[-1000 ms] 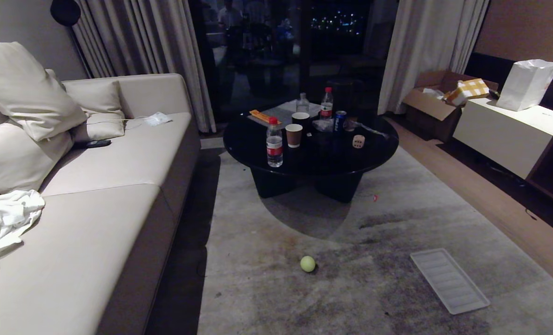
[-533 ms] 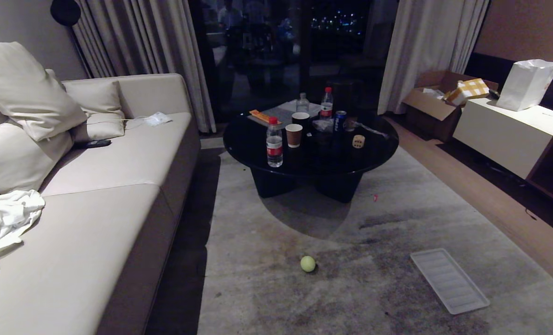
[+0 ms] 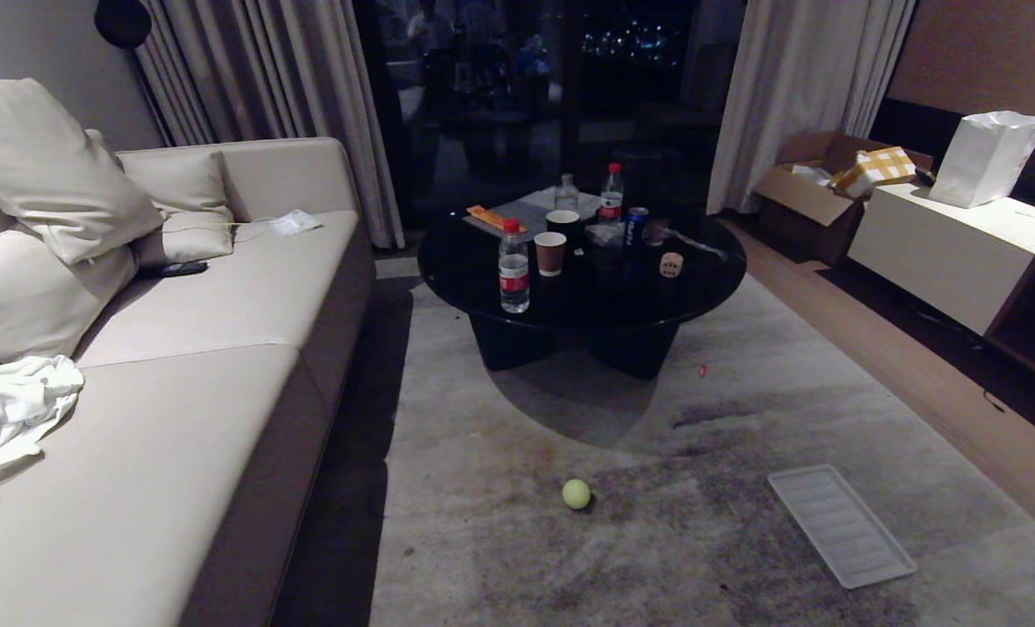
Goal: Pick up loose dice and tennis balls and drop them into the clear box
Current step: Pick up the ball on the floor
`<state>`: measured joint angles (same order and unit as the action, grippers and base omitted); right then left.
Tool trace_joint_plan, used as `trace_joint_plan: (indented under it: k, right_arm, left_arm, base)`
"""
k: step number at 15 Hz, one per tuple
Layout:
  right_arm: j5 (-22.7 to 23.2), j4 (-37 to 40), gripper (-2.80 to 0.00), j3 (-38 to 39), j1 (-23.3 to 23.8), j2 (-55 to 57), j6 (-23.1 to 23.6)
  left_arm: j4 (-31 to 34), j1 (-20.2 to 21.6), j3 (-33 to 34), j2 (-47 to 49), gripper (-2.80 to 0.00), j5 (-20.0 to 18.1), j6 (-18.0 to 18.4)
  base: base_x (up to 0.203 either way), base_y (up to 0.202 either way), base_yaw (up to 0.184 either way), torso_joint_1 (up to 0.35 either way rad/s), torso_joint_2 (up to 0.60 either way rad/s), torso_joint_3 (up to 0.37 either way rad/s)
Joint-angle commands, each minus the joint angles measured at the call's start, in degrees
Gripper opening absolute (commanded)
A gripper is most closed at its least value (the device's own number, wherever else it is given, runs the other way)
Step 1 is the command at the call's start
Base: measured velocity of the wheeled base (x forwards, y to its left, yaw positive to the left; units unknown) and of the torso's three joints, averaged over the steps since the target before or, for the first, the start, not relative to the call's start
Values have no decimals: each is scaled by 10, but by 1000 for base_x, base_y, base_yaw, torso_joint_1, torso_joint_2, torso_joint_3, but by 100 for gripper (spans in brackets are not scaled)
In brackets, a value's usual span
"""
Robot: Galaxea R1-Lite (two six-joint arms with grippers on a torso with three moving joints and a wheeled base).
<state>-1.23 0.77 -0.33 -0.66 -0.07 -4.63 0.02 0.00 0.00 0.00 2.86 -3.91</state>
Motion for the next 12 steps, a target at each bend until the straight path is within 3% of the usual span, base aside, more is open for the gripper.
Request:
trace_joint_plan:
  k: [1,12]
  right_arm:
    - [0,0,-280,0,0,1,0]
    - [0,0,-280,0,-1,1,0]
  left_arm:
    - [0,0,1,0,-280,0,0]
    - [0,0,1,0,-280,-1,2]
  base:
    - [0,0,0,0,0,0]
    - [0,0,0,0,0,0]
